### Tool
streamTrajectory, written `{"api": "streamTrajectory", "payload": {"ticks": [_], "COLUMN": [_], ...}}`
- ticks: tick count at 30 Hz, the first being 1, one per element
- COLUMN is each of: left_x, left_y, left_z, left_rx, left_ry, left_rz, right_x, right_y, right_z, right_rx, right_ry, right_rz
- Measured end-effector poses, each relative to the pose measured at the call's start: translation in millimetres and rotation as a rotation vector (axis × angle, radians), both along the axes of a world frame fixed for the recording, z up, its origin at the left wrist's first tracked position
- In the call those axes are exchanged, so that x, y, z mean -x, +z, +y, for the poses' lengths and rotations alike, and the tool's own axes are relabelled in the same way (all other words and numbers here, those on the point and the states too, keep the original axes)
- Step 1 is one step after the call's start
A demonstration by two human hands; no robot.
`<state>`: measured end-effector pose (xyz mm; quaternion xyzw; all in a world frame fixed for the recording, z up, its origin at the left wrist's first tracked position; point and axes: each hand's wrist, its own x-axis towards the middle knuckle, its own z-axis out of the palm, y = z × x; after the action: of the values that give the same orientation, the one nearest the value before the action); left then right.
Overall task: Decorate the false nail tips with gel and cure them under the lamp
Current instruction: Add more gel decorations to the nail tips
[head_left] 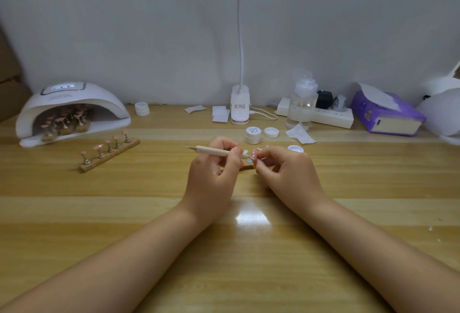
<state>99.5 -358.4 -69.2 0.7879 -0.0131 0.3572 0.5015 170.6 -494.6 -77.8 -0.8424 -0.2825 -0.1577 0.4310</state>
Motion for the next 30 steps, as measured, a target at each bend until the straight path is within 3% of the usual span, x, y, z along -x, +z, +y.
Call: {"api": "streamTrajectory", "payload": {"ticks": [30], "left_x": [0.8], "left_y": [-0.6], "left_z": [0.4], "left_rx": [0.01], "left_ry": [-0.007], "left_rz": [-0.006], "right_x": [-1.0], "right_y": [-0.8], "right_z": [1.3], "right_rx": [-0.004], "right_ry": [0.001], "right_rz": [-0.004]}}
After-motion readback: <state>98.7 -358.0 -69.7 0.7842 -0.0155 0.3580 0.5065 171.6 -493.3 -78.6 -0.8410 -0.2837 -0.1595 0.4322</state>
